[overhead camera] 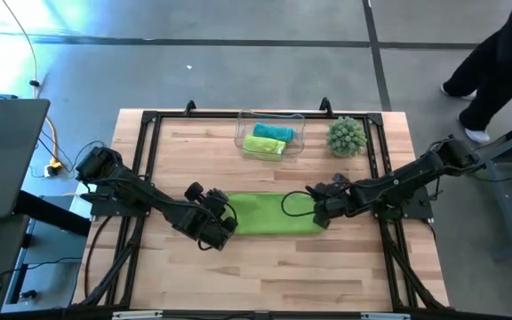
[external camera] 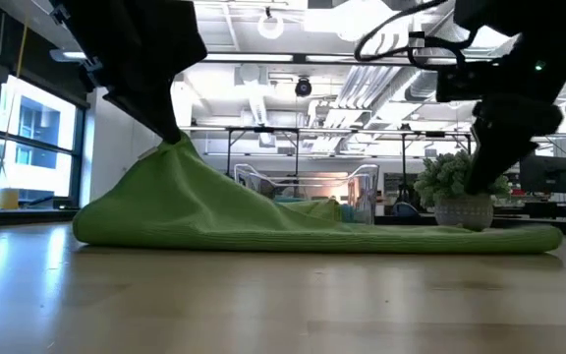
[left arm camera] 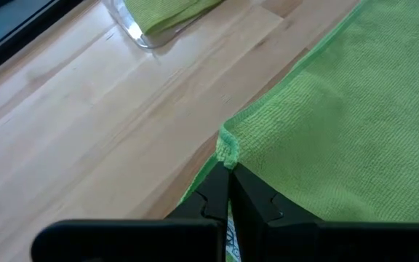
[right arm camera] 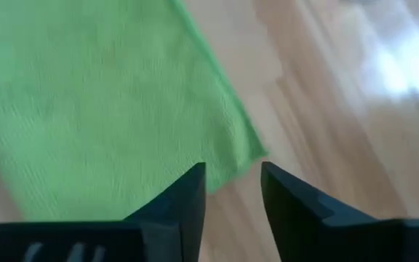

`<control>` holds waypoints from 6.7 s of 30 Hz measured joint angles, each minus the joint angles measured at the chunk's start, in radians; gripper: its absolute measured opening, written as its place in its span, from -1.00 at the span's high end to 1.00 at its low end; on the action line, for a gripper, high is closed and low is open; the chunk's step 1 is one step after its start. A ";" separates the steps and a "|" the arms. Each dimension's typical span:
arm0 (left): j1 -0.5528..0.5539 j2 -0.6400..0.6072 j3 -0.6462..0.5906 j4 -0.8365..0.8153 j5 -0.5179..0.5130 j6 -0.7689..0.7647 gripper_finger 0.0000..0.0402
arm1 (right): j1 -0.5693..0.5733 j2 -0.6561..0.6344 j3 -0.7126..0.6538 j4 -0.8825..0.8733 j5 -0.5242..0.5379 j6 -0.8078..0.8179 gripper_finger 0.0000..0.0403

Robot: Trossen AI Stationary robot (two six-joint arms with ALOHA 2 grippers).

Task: Roll microfiber towels into tight, uniform cylinder then place into a basket
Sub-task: Fold the green microfiber cloth, then roll the green microfiber cloth

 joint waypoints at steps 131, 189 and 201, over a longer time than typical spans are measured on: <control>-0.007 0.235 -0.012 0.750 0.618 1.038 0.30 | 0.285 0.402 0.139 0.676 0.091 0.331 0.33; -0.081 0.291 -0.010 1.041 0.554 1.611 0.30 | 0.517 0.437 0.140 0.658 0.032 -0.509 0.33; -0.096 0.385 -0.011 1.110 0.499 1.651 0.30 | 0.527 0.459 0.141 0.699 0.041 -0.498 0.33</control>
